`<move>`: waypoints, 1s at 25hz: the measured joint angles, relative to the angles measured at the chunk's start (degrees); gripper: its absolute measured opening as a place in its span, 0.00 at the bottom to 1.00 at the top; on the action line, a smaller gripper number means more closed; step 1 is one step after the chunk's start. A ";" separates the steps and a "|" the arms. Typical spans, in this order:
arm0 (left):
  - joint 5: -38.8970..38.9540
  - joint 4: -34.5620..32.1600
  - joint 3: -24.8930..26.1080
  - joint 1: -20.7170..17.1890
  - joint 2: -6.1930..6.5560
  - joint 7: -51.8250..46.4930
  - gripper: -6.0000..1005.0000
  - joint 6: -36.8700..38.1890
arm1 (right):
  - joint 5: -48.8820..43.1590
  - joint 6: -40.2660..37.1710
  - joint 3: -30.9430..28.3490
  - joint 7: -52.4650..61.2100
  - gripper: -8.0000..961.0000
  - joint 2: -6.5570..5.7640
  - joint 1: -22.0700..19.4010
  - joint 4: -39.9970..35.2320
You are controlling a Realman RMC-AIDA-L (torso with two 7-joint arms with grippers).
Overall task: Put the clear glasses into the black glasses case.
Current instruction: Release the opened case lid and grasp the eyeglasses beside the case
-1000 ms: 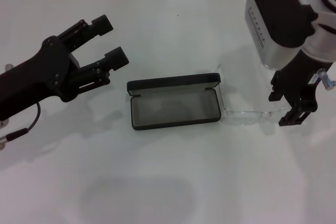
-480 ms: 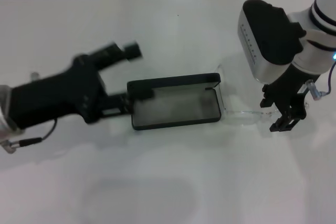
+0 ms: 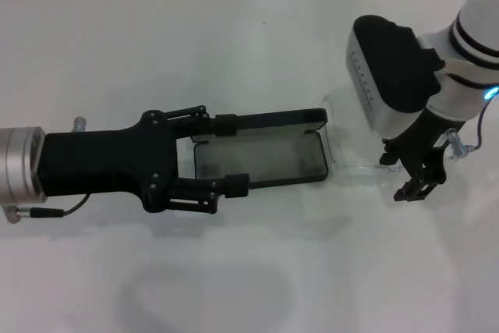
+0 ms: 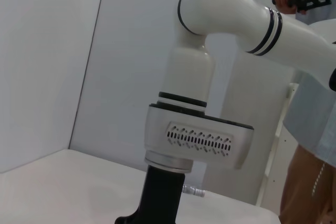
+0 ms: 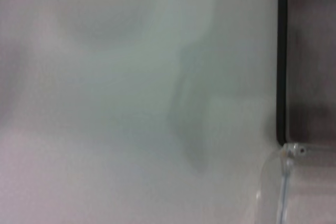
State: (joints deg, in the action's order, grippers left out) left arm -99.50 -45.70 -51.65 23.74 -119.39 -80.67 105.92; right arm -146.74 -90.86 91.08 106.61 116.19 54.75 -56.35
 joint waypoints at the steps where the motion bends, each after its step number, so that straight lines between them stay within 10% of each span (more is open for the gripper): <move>1: 0.06 0.09 0.10 -0.06 -0.01 0.13 0.89 -0.03 | 0.24 0.38 0.33 0.00 0.45 0.00 0.00 0.00; 17: 0.11 0.46 0.25 -0.35 -0.23 0.17 0.89 -0.19 | 0.54 4.07 3.46 -0.40 0.40 0.00 -1.08 -0.02; 25: 0.11 0.52 0.33 -0.45 -0.24 0.17 0.89 -0.58 | 0.23 5.11 3.50 -0.76 0.15 -0.02 -2.23 -1.97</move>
State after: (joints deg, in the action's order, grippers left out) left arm -99.39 -45.18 -51.32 23.29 -119.62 -80.50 105.34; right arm -146.51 -85.75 94.58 105.85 116.17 52.52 -58.32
